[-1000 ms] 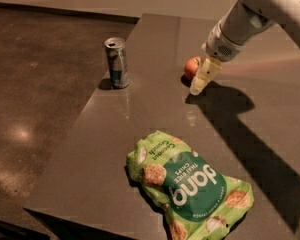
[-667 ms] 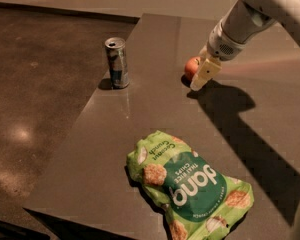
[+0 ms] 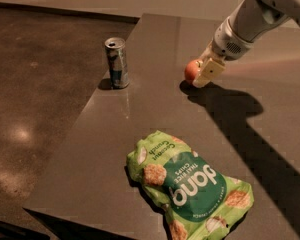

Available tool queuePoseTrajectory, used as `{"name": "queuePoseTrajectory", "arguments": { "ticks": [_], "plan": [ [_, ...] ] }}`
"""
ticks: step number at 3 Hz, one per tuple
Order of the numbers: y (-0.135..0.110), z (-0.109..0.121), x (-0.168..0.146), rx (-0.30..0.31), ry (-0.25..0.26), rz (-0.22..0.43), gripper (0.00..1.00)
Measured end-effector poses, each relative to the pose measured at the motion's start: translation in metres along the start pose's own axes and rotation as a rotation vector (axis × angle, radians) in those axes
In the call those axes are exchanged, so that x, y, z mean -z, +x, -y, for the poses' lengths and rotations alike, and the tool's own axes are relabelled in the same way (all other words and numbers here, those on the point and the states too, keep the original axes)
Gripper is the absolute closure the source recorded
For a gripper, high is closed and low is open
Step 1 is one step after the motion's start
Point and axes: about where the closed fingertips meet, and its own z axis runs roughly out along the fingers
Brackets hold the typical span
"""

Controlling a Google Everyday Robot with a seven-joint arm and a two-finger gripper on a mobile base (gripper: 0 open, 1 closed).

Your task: Move apple near green rice chip bag

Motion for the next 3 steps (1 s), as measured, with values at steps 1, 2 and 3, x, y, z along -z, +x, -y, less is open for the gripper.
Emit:
{"name": "queuePoseTrajectory", "arguments": {
  "ticks": [1, 2, 3],
  "plan": [
    [0.003, -0.039, 0.025, -0.004, -0.044, 0.046, 0.98],
    [0.011, -0.08, 0.046, 0.019, -0.085, 0.077, 1.0],
    [0.015, -0.118, 0.057, 0.087, -0.143, 0.109, 1.0]
  ]
}}
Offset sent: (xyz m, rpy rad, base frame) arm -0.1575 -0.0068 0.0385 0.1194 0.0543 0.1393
